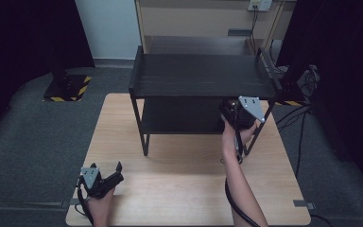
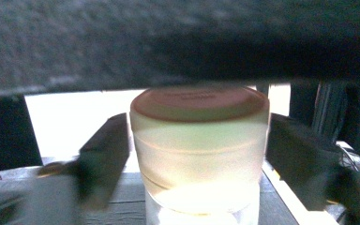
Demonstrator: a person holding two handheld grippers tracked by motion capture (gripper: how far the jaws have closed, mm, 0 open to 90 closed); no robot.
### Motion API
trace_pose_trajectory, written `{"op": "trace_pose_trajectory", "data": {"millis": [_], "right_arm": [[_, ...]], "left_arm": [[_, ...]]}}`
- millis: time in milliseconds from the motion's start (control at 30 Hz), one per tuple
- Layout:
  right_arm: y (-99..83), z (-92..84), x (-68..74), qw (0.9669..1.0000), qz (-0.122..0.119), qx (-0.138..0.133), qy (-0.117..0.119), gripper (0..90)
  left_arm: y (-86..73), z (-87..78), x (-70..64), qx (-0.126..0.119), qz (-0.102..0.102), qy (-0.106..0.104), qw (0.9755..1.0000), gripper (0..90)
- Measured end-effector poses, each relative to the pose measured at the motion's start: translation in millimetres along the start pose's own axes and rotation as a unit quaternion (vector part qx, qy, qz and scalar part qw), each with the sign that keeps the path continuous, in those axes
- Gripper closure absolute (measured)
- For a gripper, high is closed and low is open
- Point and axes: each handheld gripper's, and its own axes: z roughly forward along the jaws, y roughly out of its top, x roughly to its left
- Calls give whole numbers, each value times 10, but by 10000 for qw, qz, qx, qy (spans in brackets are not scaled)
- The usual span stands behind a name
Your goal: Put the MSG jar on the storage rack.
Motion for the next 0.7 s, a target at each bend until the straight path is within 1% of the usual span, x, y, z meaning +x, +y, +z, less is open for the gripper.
{"op": "trace_pose_trajectory", "data": {"millis": [33, 67, 100, 133, 167, 200, 233, 333, 367, 433, 500, 533, 567, 633, 667, 700], "right_arm": [[-23, -39, -42, 9999, 83, -35, 102, 101], [-23, -39, -42, 9999, 83, -35, 102, 101], [-38, -109, -112, 9994, 78, -20, 325, 70], [-43, -162, -136, 9992, 28, 3, 397, 30], [-43, -162, -136, 9992, 28, 3, 397, 30], [-59, -220, -167, 9989, 21, -1, 478, 11], [-83, -286, -205, 9984, 72, -15, 569, 7], [-191, -485, -303, 9976, 160, -53, 672, 6], [-280, -601, -393, 9972, 203, -29, 724, 6], [-414, -706, -497, 9971, 159, -49, 744, 6], [-599, -797, -609, 9974, -39, -97, 715, 6], [-599, -797, -609, 9974, -39, -97, 715, 6], [-694, -834, -672, 9974, -142, -77, 703, 6], [-876, -893, -822, 9971, -270, 45, 717, 6], [-987, -924, -924, 9966, -334, 133, 742, 6], [-1048, -941, -985, 9962, -365, 196, 764, 6]], "left_arm": [[-1, 0, -2, -1, 7, 1, 10000, 1], [1, 0, -3, 6, 10, 3, 10000, 1], [2, 1, -4, 10, 11, 2, 10000, 1], [2, 0, -6, 14, 15, 7, 10000, 1], [2, 0, -6, 14, 15, 7, 10000, 1], [3, -1, -7, 19, 13, 10, 10000, 1], [4, -1, -6, 23, 12, 7, 10000, 1], [4, -6, -12, 19, 13, 22, 10000, 1], [4, -8, -13, 17, 11, 27, 10000, 1], [5, -10, -7, 21, 1, 16, 10000, 0], [9, -7, -9, 37, 33, 3, 10000, 0], [9, -7, -9, 37, 33, 3, 10000, 0], [9, -4, -12, 45, 44, -4, 10000, 0], [17, 1, -18, 78, 89, -10, 9999, 0], [18, 3, -19, 80, 100, -11, 9999, 0], [19, 4, -20, 86, 111, -17, 9999, 0]]}}
